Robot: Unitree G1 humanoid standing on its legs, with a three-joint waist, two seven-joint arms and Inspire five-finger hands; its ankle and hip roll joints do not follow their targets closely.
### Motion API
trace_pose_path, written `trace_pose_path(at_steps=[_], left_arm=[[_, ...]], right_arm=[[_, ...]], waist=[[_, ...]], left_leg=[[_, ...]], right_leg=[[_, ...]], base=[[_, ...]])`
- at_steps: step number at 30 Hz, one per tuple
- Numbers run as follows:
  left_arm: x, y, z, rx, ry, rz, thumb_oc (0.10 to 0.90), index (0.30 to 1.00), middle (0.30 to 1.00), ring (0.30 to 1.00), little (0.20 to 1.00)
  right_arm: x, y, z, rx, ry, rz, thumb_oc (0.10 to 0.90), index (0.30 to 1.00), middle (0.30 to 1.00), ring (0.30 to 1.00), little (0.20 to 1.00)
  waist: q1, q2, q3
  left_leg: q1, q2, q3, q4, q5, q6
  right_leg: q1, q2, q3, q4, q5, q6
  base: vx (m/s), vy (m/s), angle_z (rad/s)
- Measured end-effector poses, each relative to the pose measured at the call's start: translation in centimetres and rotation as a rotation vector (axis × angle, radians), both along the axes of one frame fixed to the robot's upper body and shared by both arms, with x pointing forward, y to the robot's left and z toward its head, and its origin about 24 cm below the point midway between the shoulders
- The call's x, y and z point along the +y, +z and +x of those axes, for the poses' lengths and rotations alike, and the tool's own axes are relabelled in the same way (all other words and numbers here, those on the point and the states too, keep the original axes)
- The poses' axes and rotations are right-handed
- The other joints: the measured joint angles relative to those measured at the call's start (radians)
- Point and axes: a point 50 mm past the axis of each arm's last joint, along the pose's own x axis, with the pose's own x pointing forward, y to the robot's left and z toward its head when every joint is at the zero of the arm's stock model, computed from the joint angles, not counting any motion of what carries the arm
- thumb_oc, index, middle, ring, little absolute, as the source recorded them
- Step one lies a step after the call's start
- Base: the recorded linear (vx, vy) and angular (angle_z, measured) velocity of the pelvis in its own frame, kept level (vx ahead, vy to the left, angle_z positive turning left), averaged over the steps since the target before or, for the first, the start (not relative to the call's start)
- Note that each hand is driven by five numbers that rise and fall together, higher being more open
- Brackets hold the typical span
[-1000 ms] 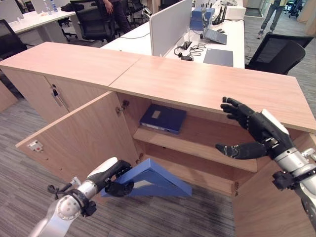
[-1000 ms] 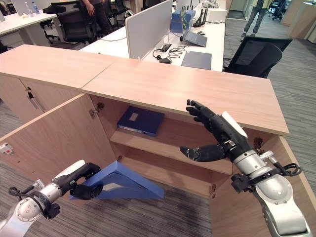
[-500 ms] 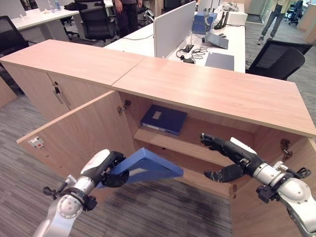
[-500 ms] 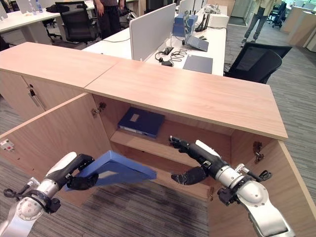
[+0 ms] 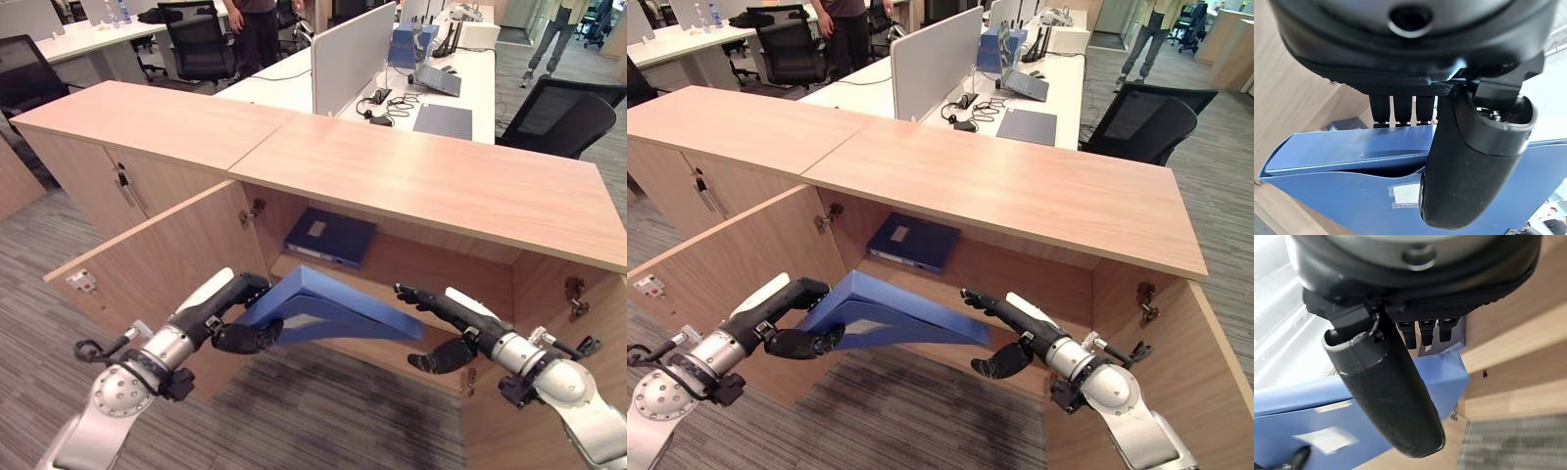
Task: Put the empty folder in the office cabinet
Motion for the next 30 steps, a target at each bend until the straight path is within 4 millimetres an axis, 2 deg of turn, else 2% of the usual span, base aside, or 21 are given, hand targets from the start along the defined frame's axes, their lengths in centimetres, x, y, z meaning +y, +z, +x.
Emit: trace_pose_path(at_steps=[3,7,16,18,23,30], left_arm=[[0.0,0.1,0.0,0.002,-0.003,-0.026,0.400,0.300,0.300,0.300,0.300],[-0.2,1.1,0.0,-0.013,-0.046,0.031,0.400,0.300,0.300,0.300,0.300],[-0.9,1.7,0.6,-0.031,-0.080,0.007,0.400,0.300,0.300,0.300,0.300],[-1.3,1.9,0.9,-0.042,-0.096,-0.001,0.400,0.300,0.300,0.300,0.300],[-2.5,2.3,1.6,-0.063,-0.143,-0.011,0.400,0.300,0.300,0.300,0.300],[-2.8,2.6,1.9,-0.060,-0.172,0.023,0.400,0.300,0.300,0.300,0.300]], right_arm=[[0.2,0.6,0.3,-0.061,0.003,-0.027,0.800,0.900,0.900,0.900,0.900],[0.9,1.8,0.4,-0.140,0.019,-0.035,0.800,0.900,0.900,0.900,0.900],[1.4,2.5,0.7,-0.183,0.052,-0.027,0.800,0.900,0.900,0.900,0.900],[2.2,2.5,0.9,-0.189,0.078,-0.018,0.800,0.900,0.900,0.900,0.900],[3.8,1.9,0.9,-0.146,0.151,0.029,0.800,0.900,0.900,0.900,0.900],[3.8,0.7,1.2,-0.095,0.154,0.019,0.800,0.900,0.900,0.900,0.900]], waist=[[0.000,0.008,0.000],[0.000,0.012,0.001],[0.000,0.013,0.000],[0.000,0.013,0.000],[0.000,0.013,0.000],[0.001,0.012,0.001]], left_leg=[[0.000,0.000,0.000,0.000,0.000,0.000],[0.000,0.000,0.000,0.000,0.000,0.000],[0.000,0.000,0.000,0.000,0.000,0.000],[0.000,0.000,0.000,0.000,0.000,0.000],[0.000,0.000,-0.001,0.000,0.000,0.000],[0.000,0.000,-0.001,0.000,0.000,0.000]], right_leg=[[0.000,0.000,0.000,0.000,0.000,0.000],[0.000,0.001,0.000,0.000,0.000,0.000],[0.000,0.000,0.000,0.000,-0.004,0.005],[0.000,0.000,0.000,0.000,-0.003,0.004],[0.000,0.000,0.000,0.000,0.000,0.000],[0.000,0.000,-0.001,0.000,0.000,0.000]], base=[[0.00,0.000,0.00],[0.00,0.000,0.00],[0.00,0.000,0.00],[0.00,0.000,0.00],[0.00,0.000,0.00],[0.00,0.000,0.00]])
